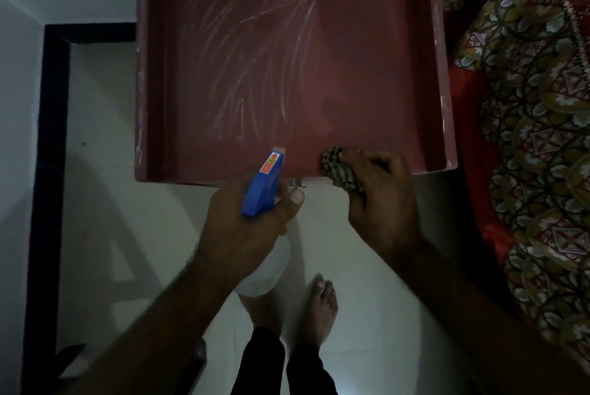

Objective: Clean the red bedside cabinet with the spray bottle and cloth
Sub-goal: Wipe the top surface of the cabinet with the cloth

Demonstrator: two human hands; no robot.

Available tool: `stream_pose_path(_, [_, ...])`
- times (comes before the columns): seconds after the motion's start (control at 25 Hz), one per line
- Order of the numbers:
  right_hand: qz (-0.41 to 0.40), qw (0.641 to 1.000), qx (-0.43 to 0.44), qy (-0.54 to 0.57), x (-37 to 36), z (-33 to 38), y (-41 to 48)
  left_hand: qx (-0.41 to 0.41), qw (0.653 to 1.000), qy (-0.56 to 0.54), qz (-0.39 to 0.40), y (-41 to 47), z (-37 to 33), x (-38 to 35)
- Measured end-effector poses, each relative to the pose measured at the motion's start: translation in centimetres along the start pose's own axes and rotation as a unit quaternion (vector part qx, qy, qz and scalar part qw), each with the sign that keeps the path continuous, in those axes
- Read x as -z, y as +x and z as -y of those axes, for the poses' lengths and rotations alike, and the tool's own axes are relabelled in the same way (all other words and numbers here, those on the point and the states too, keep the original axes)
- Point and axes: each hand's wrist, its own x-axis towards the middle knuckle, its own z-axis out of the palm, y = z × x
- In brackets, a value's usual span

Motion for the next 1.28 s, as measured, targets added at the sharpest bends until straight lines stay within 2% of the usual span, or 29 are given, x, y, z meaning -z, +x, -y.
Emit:
stream_pose_path(0.08, [0.009,1.000,-0.010,-0.001,0.4,-0.2,-0.4,0.005,1.000,0.001,0.005,-0.3,0.9,-0.6])
stream_pose_path(0.24, [-0.086,0.978,-0.190,0.019,1.1,-0.1,-0.7,0.010,1.000,0.008,0.008,-0.7,2.4,-1.4])
stream_pose_path(0.36, [-0.097,0.965,-0.239,0.055,1.4,0.7,-1.0,0.018,1.000,0.004,0.010,-0.8,3.0,-1.8])
stream_pose_path(0.64, [-0.125,0.951,-0.265,0.094,2.8,1.6,0.3,0.046,0.997,0.058,-0.013,0.4,3.6,-1.2])
stream_pose_path(0.8, [-0.122,0.952,-0.260,0.104,2.6,1.3,1.5,0.054,0.998,0.000,-0.033,1.4,3.2,-0.3])
stream_pose_path(0.96, [-0.132,0.952,-0.253,0.106,2.1,1.3,2.1,0.075,0.995,-0.009,-0.058,2.0,2.8,0.3])
stream_pose_path(1.16, [-0.096,0.967,-0.217,0.093,1.1,2.1,2.5,0.066,0.997,-0.024,-0.034,2.3,2.6,1.2])
stream_pose_path(1.28, [-0.041,0.983,-0.175,0.027,0.3,2.6,3.0,0.067,0.997,-0.025,-0.030,2.3,2.7,1.4])
